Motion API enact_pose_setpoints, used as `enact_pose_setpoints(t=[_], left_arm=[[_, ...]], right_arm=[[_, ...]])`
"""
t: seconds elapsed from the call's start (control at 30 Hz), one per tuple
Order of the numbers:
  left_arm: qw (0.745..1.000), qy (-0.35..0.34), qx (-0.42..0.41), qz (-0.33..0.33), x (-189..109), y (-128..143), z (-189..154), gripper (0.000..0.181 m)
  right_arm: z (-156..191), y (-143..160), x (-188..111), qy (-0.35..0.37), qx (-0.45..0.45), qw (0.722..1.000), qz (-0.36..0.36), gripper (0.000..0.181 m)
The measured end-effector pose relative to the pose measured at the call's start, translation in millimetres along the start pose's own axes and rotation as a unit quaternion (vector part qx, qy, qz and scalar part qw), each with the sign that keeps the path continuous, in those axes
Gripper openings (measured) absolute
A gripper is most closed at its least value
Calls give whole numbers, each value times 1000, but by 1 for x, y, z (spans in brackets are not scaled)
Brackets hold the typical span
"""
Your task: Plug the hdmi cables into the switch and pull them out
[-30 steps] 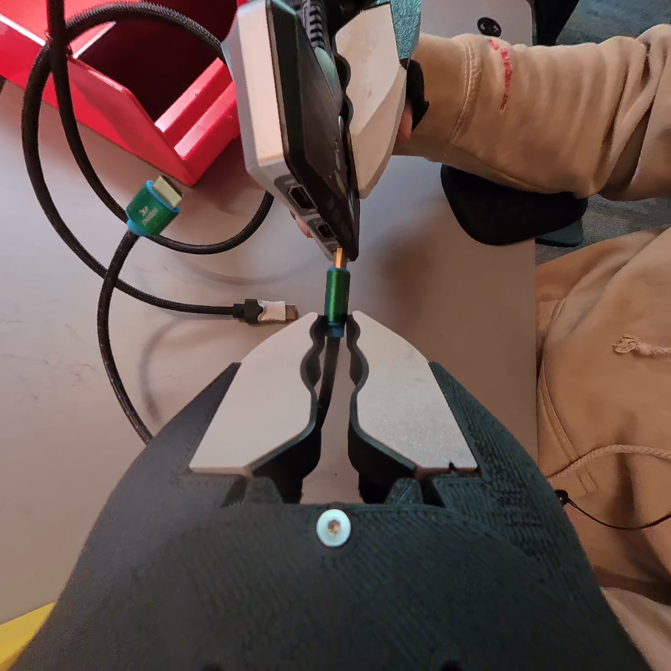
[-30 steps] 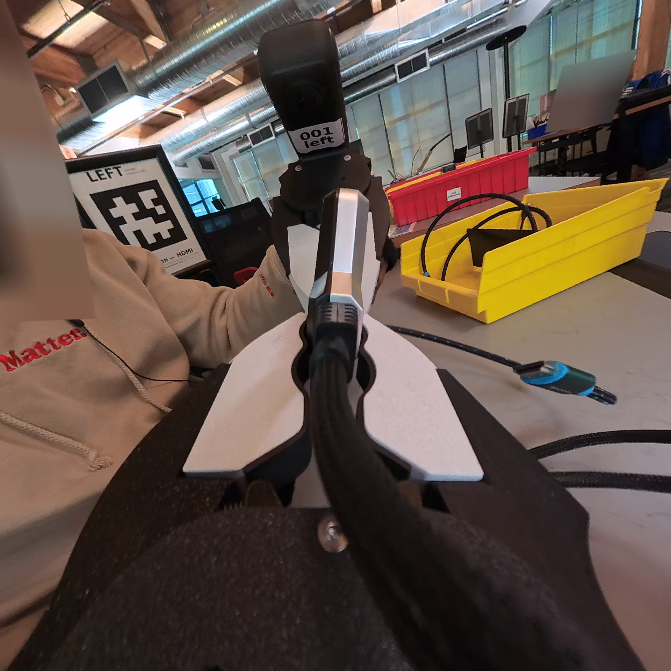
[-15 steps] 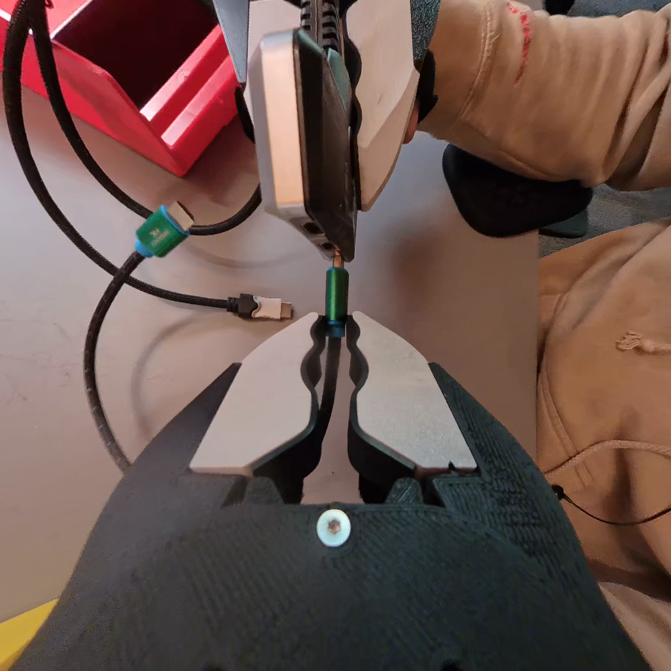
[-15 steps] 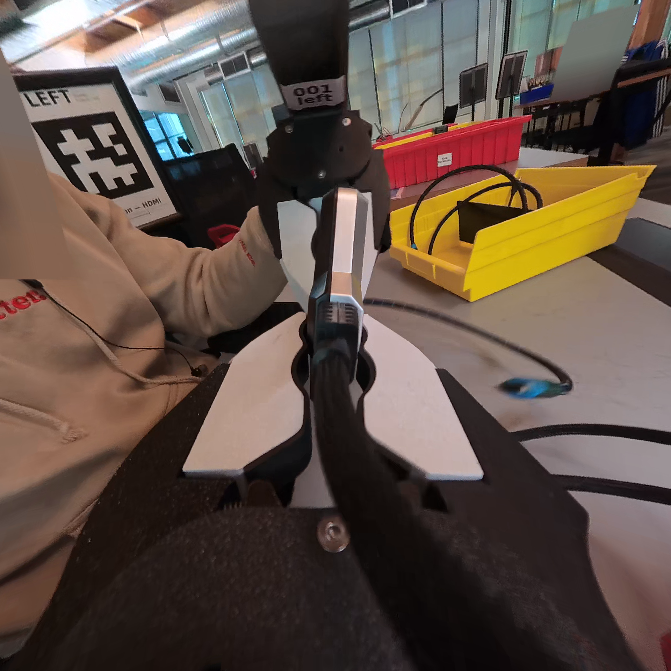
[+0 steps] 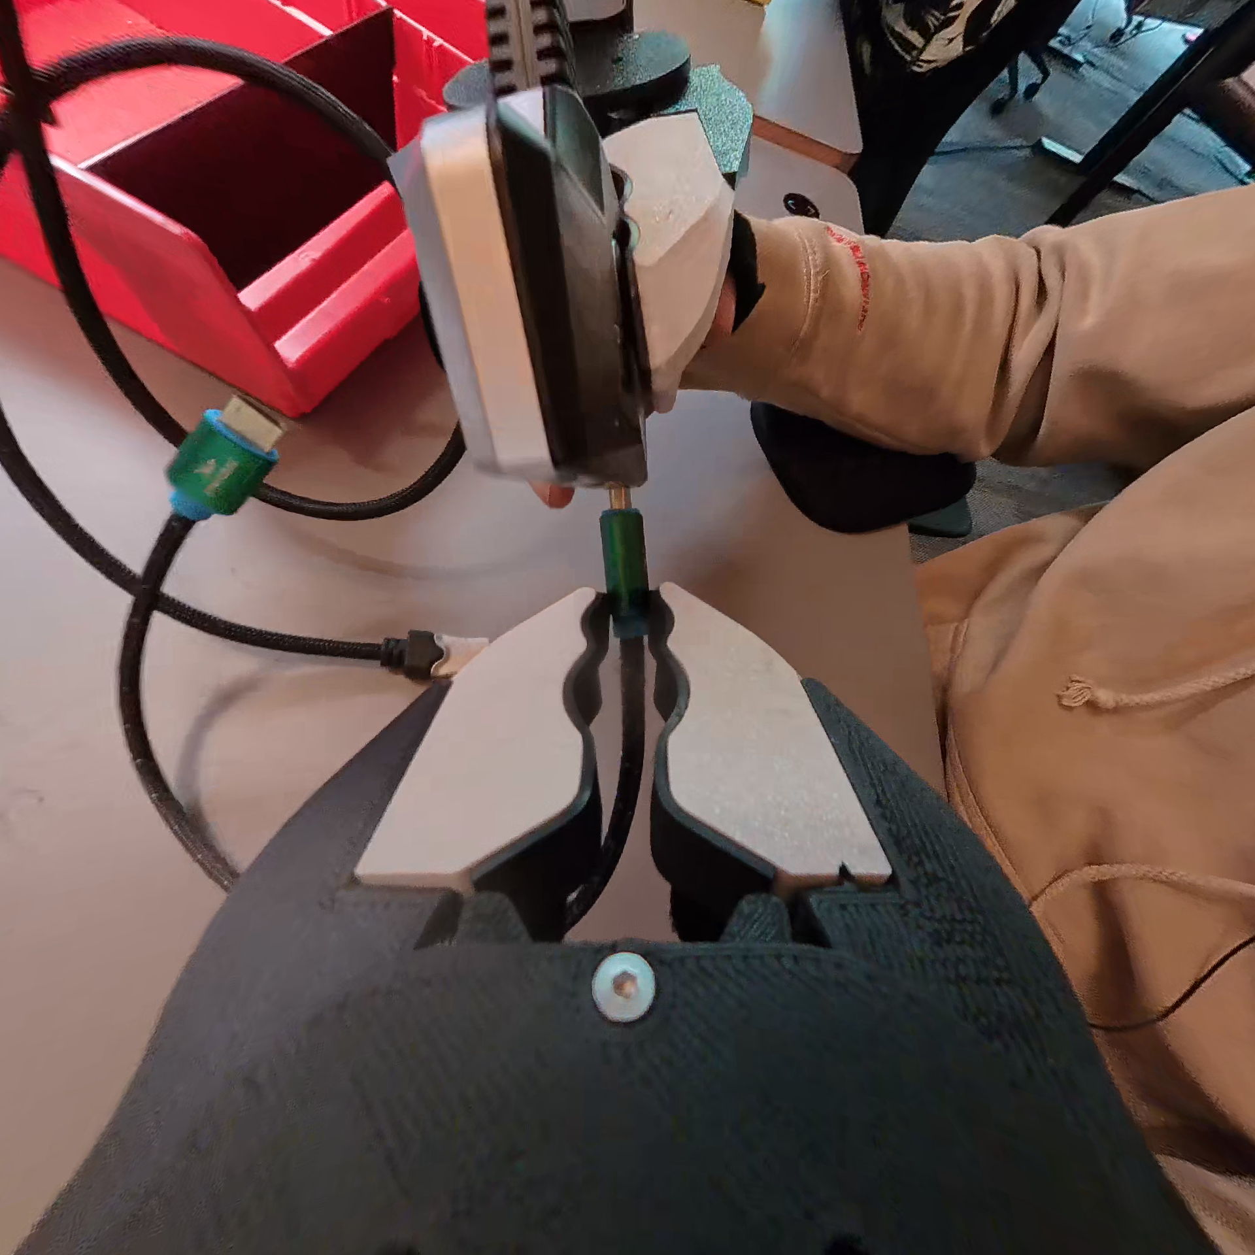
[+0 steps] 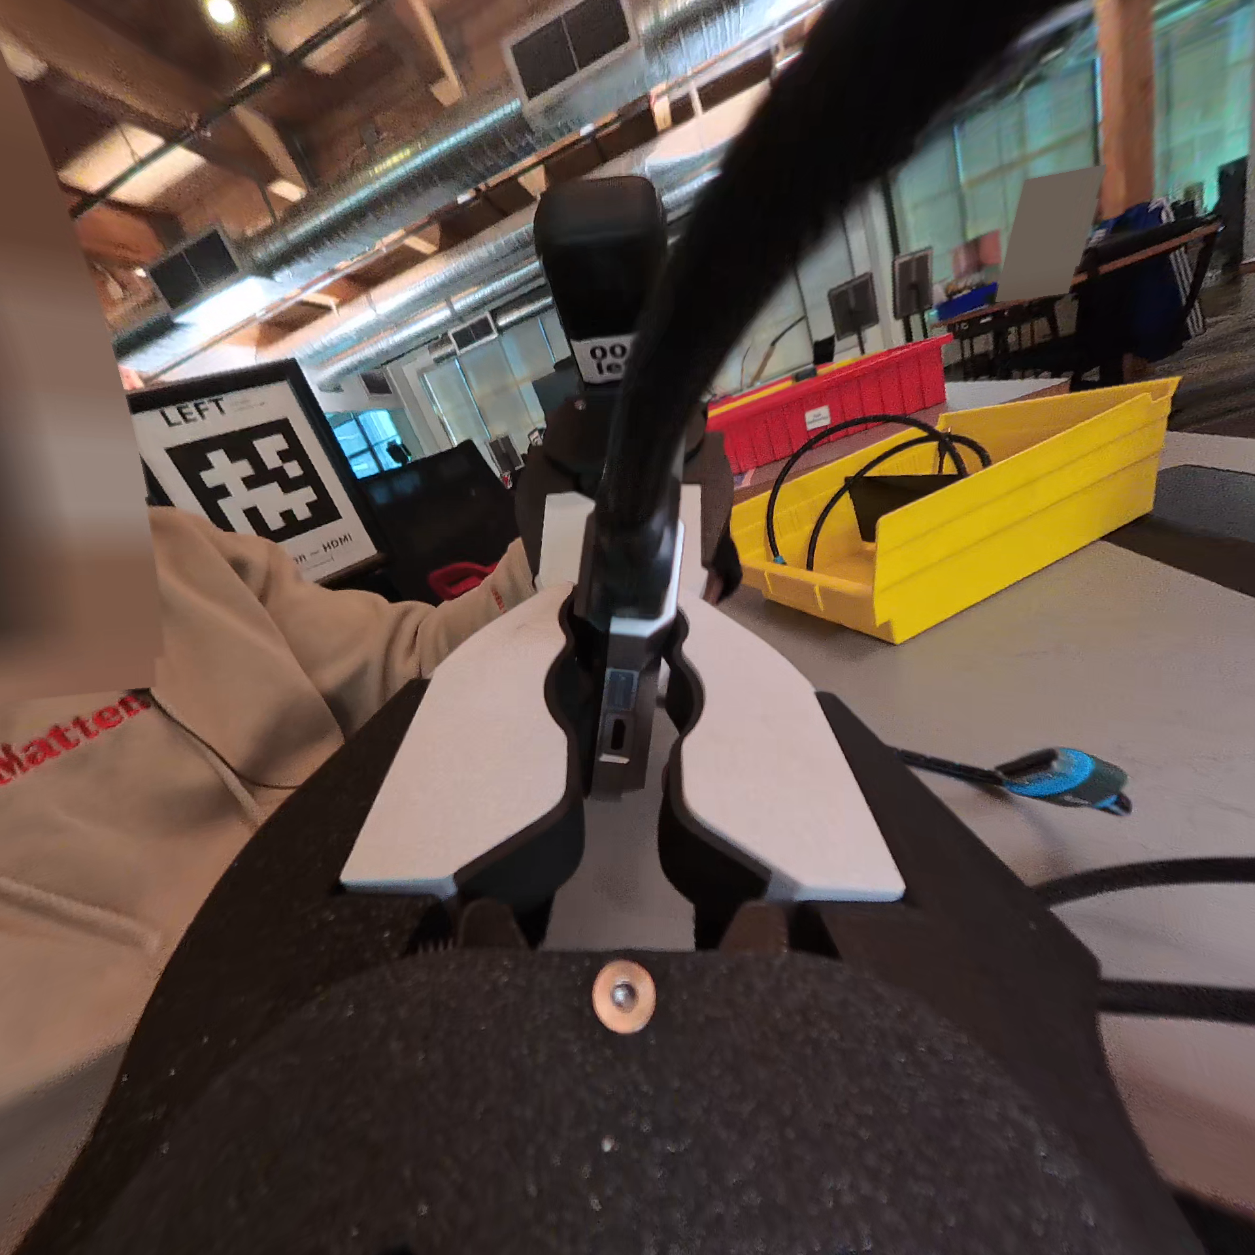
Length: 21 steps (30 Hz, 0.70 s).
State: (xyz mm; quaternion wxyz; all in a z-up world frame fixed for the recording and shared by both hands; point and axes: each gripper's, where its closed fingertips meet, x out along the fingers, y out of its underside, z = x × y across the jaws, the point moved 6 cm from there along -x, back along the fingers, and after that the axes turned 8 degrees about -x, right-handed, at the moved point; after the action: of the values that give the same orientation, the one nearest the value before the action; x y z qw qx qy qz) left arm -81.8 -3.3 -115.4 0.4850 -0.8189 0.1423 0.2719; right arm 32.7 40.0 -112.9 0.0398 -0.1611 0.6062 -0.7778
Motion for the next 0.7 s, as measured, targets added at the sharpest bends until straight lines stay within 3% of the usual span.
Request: enact_pose_setpoints(t=[0.17, 0.33, 0.5, 0.7], left_arm=[[998, 43, -1, -38, 1, -7, -5, 12], [996, 57, -9, -74, -14, -10, -5, 12], [996, 50, -8, -72, -19, -7, -3, 11], [998, 37, -10, -51, -17, -3, 0, 11]], right_arm=[[7, -11, -2, -7, -3, 1000, -3, 22], [9, -16, -9, 19, -32, 998, 52, 24], [12, -5, -11, 6, -32, 992, 121, 24], [8, 5, -8, -6, -24, 991, 130, 22]])
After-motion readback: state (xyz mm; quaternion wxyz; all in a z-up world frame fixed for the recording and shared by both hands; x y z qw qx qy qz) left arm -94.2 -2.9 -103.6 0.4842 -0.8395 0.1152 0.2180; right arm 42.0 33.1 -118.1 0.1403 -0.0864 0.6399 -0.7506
